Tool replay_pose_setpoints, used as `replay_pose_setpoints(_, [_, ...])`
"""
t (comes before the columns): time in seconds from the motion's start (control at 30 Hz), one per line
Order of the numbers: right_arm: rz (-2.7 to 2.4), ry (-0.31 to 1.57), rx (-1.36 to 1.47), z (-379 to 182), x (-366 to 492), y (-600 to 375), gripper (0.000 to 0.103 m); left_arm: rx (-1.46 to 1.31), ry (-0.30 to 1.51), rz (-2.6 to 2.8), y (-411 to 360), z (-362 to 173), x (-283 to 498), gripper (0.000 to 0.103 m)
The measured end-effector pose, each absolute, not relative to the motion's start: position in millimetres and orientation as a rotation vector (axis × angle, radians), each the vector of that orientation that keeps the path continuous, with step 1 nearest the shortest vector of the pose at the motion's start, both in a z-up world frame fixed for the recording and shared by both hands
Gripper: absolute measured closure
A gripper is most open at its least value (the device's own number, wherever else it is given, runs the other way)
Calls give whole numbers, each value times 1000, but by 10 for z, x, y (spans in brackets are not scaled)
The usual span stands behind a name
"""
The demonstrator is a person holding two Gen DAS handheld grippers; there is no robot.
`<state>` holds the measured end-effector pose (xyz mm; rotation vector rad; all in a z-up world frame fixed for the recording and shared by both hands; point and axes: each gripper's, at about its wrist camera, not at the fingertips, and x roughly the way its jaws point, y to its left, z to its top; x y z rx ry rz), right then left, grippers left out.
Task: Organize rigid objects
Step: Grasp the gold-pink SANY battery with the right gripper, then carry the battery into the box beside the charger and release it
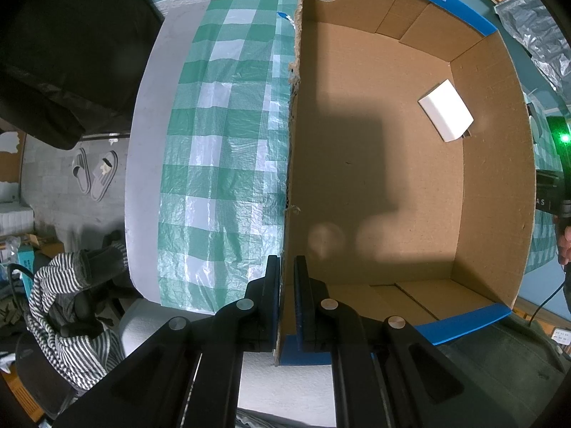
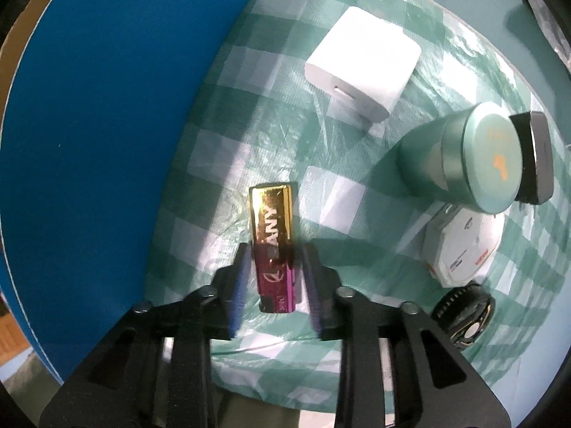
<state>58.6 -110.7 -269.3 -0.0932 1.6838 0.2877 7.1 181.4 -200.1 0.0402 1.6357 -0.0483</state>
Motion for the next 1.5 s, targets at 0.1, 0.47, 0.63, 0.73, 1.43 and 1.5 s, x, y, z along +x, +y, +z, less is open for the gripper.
replay_pose_setpoints(0.1, [286, 1687, -124, -2757, 651, -1039, 68, 42, 1637, -47, 1812, -2005, 72, 96])
replay_pose_setpoints(0.47, [232, 1692, -207, -2776, 653, -837, 80, 37, 1640, -47, 1807, -2009, 67, 96])
replay_pose_setpoints(0.63, [243, 1702, -152, -2713, 683, -948, 80, 41, 1639, -49, 1795, -1989, 68, 96])
replay_pose_setpoints(0.73, [260, 1694, -131, -2746, 588, -1080, 80, 40, 1640, -50, 1796, -1995, 63, 96])
replay_pose_setpoints(1.43, [326, 1613, -129, -2172, 666, -1113, 80, 57, 1646, -51, 1807, -2029, 78, 96])
replay_pose_setpoints(1.5, [334, 1599, -135, -2083, 671, -1095, 80, 58, 1645, -51, 1814, -2031, 72, 96])
